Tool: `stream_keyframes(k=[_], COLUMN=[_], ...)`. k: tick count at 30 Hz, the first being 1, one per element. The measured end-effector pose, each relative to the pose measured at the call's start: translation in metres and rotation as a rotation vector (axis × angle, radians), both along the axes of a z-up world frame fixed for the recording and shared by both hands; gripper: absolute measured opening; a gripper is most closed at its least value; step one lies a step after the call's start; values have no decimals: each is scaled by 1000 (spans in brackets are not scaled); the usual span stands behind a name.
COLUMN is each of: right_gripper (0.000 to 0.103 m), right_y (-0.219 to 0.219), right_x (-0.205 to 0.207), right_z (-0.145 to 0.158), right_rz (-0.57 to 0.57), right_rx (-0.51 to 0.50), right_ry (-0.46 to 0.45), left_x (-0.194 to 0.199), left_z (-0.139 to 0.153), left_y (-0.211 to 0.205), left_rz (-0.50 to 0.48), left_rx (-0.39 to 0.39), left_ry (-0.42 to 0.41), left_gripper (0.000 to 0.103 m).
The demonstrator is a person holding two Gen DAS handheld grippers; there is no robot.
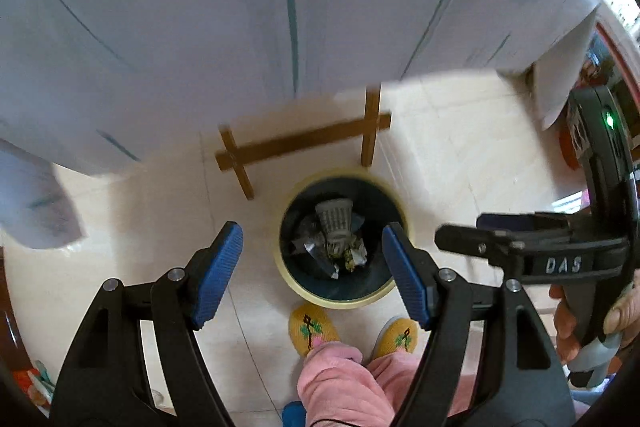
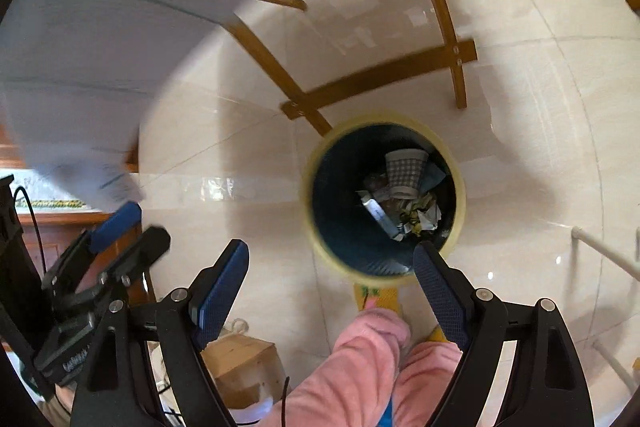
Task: Collect trash
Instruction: 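Raise both tools back over the remaining trash on the table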
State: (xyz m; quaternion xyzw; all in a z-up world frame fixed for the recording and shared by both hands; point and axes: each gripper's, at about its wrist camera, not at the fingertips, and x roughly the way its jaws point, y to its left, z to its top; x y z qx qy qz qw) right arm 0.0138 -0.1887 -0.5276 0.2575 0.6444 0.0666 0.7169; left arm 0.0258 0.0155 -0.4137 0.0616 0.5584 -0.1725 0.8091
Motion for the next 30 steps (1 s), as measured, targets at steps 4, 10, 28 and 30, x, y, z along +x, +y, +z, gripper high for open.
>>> stream_keyframes(k=[4, 10, 28, 30], right_gripper=[86, 86, 86, 86], right_y=[7, 18, 9, 8], right_x=[-8, -14, -5, 1], right_z=[79, 204, 471, 492], right_rz=[33, 104, 16, -5], right_rx=[-16, -70, -210, -226], right_ry=[-63, -204, -613, -645], left_x=[-5, -7, 31, 40], left_z=[75, 187, 437, 454], left_y=[7, 8, -6, -9], left_rz=[34, 40, -63, -77], left_rx=[-60, -82, -132, -151], left_ry=[-39, -141, -482, -489], left_gripper=[70, 70, 75, 75])
